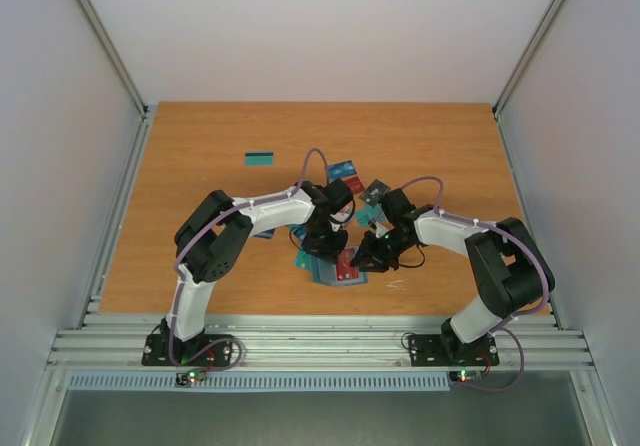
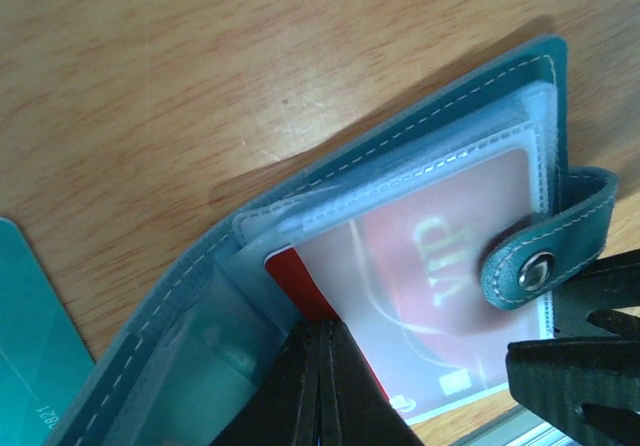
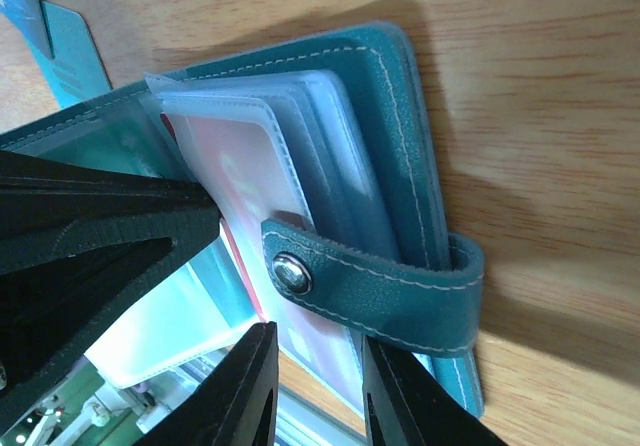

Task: Put the credit cards into the card holder

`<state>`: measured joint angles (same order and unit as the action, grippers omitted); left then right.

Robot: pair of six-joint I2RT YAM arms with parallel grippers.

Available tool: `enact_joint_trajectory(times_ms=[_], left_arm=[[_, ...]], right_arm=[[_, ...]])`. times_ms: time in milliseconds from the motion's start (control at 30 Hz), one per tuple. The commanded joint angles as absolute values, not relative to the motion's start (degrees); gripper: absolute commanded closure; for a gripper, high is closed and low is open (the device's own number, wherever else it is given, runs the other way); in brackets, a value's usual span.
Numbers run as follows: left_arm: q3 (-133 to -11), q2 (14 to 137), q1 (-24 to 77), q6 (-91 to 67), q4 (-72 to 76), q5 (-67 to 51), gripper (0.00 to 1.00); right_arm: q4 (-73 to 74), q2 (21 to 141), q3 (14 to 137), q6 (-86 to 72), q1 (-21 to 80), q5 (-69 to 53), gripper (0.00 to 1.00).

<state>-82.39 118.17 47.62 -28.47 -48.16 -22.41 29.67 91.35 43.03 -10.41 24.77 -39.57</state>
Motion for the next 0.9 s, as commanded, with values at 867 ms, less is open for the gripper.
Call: enact_joint_trajectory(times_ms=[867], left_arm=[[-78.4, 119.5, 47.1, -29.7, -43.7, -22.5, 1.00]], right_arm=[[23.1, 89.5, 42.8, -12.9, 27.4, -42.0, 0.80]])
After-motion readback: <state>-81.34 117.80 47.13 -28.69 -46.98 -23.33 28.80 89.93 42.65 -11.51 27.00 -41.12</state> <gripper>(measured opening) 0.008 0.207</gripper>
